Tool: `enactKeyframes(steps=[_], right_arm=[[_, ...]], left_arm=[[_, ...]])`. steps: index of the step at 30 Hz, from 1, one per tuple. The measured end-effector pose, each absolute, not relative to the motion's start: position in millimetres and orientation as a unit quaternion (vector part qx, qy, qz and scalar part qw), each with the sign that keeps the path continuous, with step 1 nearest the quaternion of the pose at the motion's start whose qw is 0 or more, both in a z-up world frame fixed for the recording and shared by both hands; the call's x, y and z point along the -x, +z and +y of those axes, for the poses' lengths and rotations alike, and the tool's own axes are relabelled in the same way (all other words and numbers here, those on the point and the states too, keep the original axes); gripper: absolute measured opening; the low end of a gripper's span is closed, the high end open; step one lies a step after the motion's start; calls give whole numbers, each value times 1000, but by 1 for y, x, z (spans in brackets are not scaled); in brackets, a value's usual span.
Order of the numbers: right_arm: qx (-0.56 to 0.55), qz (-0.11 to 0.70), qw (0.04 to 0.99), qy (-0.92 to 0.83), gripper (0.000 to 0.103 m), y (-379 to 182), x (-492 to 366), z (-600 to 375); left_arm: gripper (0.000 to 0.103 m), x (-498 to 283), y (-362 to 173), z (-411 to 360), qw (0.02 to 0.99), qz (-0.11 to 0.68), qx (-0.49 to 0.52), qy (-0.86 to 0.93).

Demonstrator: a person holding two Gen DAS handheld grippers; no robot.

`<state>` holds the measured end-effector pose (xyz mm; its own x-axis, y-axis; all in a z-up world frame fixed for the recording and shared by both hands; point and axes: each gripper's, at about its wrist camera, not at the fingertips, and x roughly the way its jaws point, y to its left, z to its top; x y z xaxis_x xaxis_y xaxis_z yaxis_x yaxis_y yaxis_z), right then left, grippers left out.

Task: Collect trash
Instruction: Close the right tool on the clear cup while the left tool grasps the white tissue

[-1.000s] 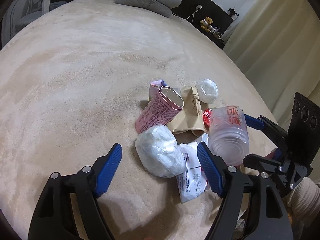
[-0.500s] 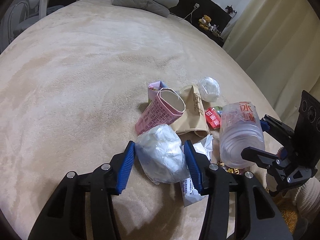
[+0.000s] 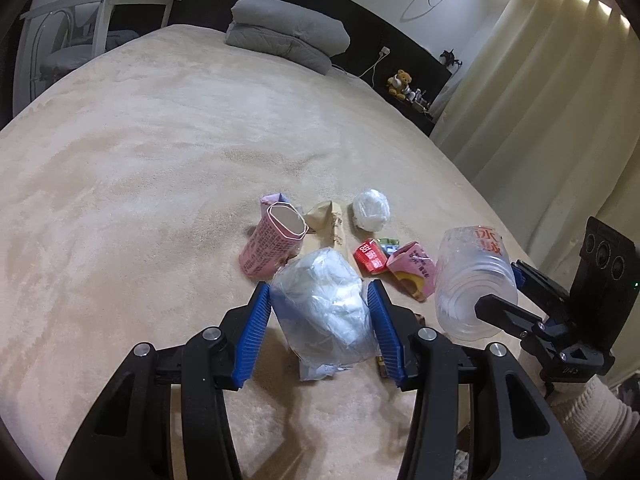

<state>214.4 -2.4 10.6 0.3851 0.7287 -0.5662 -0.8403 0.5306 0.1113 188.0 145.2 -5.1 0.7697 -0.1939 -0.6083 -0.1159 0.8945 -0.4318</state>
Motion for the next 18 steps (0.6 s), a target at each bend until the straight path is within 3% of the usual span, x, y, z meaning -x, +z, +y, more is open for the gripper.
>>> enactKeyframes(steps=[18], right_arm=[[44,281,853,438,70,20,-157,-84]], left_arm=[[49,-108,18,91,936,265,229,-37]])
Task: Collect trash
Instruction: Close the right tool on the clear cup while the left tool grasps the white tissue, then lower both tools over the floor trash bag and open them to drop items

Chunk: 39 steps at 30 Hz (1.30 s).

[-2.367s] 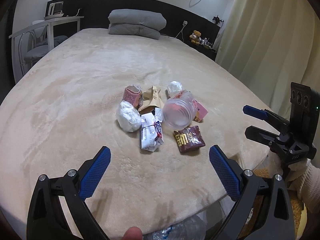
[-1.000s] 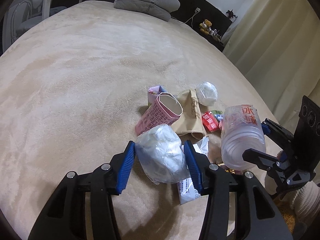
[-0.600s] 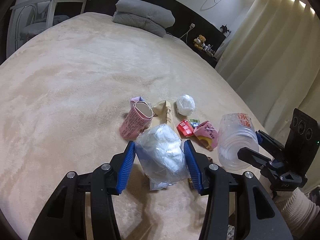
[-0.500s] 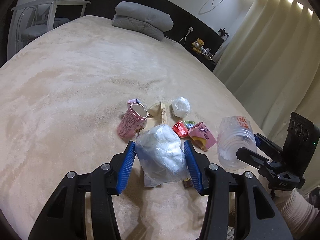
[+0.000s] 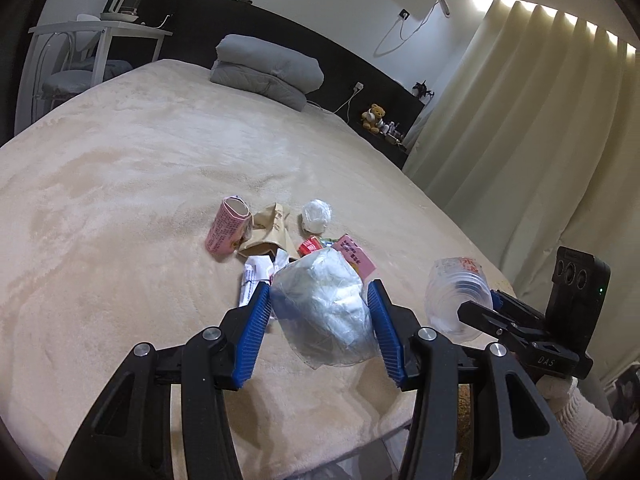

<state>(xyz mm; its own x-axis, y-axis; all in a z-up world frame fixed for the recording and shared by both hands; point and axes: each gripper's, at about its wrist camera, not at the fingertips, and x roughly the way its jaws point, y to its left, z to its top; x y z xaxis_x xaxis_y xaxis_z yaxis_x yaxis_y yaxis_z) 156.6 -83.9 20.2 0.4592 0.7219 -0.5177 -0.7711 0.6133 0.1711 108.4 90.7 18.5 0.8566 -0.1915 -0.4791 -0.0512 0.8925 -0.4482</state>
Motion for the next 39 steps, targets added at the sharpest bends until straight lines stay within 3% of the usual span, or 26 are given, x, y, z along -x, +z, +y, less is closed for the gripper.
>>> enactKeyframes(steps=[26,39], right_arm=[[-14,302,861,408,70,2,-53,-159],[-3,393,833,389,70,-39,-50,-158]], left_arm=[[49,-32,1,-5,936,258,226,-82],[49,-26,-40,-31,914,323,236,-65]])
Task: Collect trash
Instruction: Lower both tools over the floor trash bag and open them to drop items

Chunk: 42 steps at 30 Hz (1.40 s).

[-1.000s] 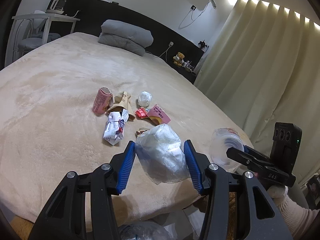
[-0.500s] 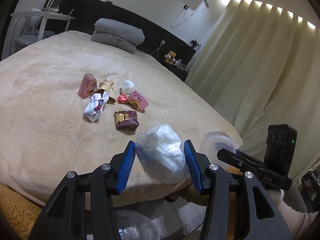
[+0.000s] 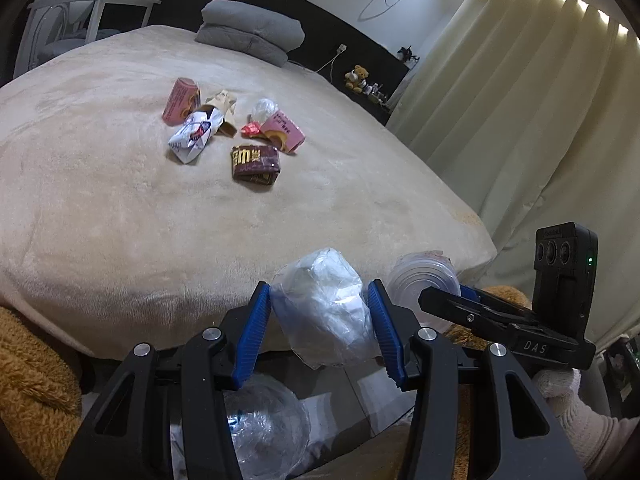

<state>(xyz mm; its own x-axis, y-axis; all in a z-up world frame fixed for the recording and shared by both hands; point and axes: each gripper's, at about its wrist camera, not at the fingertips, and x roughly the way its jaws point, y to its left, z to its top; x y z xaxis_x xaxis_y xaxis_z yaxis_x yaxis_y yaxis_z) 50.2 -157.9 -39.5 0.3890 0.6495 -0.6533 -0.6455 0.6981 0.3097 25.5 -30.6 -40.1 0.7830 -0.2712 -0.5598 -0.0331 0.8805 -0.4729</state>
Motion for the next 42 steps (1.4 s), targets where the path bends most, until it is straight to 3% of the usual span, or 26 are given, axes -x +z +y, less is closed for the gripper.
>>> enactKeyframes(steps=[29,42], right_arm=[[45,643,716,268,70,-167,-88,-132],[8,713,651,258,70,-205,-93,-124]], left_arm=[[49,-59,-179,-65,767,596,234,-51],[49,-59,-215,-64,715,659,234,-27]])
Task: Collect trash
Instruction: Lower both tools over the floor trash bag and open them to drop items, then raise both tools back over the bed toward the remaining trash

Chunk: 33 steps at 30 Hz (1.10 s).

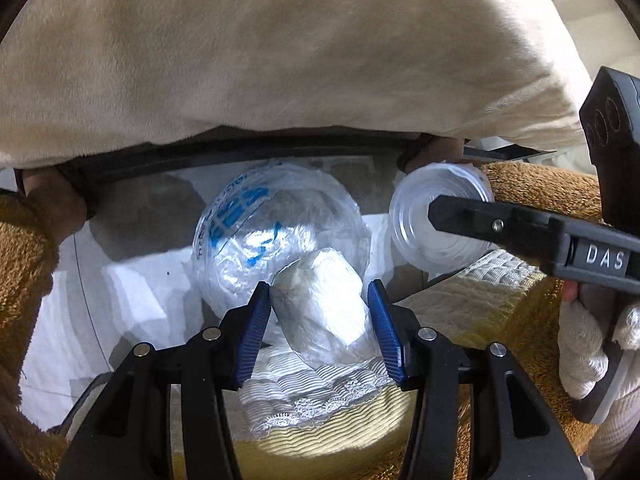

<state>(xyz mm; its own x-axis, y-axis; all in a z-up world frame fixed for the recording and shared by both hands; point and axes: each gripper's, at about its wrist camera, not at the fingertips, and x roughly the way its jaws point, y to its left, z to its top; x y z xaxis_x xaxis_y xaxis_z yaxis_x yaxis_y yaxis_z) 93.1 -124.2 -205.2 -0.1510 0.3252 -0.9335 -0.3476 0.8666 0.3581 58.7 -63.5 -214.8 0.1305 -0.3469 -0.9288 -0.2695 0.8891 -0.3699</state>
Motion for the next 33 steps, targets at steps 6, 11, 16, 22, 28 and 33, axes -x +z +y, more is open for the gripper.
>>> enactKeyframes(steps=[6,11,16,22,28,33], right_arm=[[3,716,649,258,74,-207,-93,-123],[-17,711,654,258,84,-203,-97,-129],[-23,709,656,257,84,-201,-97,-130],[-20,698,666,260,84,-194,-96,-130],[-12,686,674,273,84,-186,-91,-130],[-15,634,710,305,84,-161,-84,-134]], left_arm=[[52,-59,-218,-59,710,662,237,-20],[70,-57,-213,-57,717,656,235,-10],[70,-56,-208,-54,725,646,240,-5],[70,-55,-197,-52,742,628,236,-7],[70,-52,-181,-49,761,603,240,-14],[70,-45,-160,-47,789,567,237,-20]])
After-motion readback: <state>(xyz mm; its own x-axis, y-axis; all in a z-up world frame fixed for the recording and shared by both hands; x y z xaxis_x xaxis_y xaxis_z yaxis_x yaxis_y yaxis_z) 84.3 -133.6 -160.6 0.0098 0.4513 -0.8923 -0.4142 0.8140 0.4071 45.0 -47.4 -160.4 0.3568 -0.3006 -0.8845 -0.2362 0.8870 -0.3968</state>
